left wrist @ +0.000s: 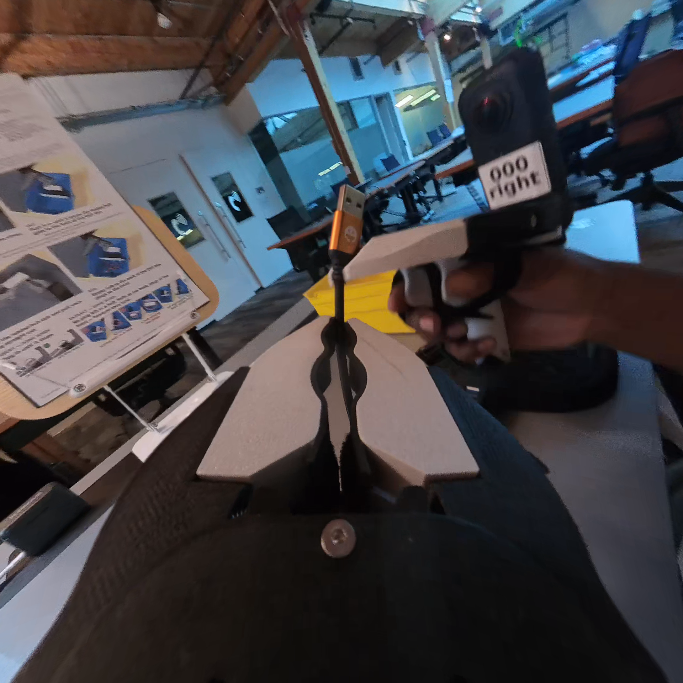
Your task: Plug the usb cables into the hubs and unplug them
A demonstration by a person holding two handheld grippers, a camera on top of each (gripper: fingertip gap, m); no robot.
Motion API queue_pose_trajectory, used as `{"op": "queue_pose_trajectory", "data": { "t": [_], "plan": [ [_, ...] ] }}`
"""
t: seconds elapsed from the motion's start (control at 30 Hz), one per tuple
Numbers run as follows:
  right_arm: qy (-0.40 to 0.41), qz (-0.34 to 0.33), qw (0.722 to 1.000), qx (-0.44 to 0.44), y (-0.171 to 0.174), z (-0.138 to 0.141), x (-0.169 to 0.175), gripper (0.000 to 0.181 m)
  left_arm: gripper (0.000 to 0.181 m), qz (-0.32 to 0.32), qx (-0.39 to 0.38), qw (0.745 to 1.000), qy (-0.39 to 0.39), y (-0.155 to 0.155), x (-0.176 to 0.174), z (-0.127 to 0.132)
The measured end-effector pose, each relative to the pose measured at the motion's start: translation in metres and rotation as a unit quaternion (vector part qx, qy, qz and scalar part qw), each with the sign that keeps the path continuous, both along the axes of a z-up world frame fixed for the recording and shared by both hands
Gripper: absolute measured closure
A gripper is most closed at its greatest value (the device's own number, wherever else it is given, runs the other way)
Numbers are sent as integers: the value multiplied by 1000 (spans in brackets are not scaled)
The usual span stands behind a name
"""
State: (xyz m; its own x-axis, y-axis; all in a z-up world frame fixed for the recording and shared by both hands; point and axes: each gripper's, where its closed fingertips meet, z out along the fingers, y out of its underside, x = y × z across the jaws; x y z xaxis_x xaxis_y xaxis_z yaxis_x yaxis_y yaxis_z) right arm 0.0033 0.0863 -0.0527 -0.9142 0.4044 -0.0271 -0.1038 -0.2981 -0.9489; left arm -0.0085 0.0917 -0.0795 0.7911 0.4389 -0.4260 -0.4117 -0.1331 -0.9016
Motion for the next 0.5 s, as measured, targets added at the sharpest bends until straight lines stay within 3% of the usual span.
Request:
{"op": "queue_pose_trajectory", "data": {
  "t": [0.13,0.27,0.5],
  "plan": [
    [55,-18,996,63,16,7,5,163,178,-38,-65,997,-33,-15,0,-11],
    [71,-18,991,111,22,6,6,158,177,-27,-99,995,-20,-21,-5,-14],
    [37,21,983,180,8,-12,6,165,177,-9,-147,989,7,-15,-7,-27]
  ]
}}
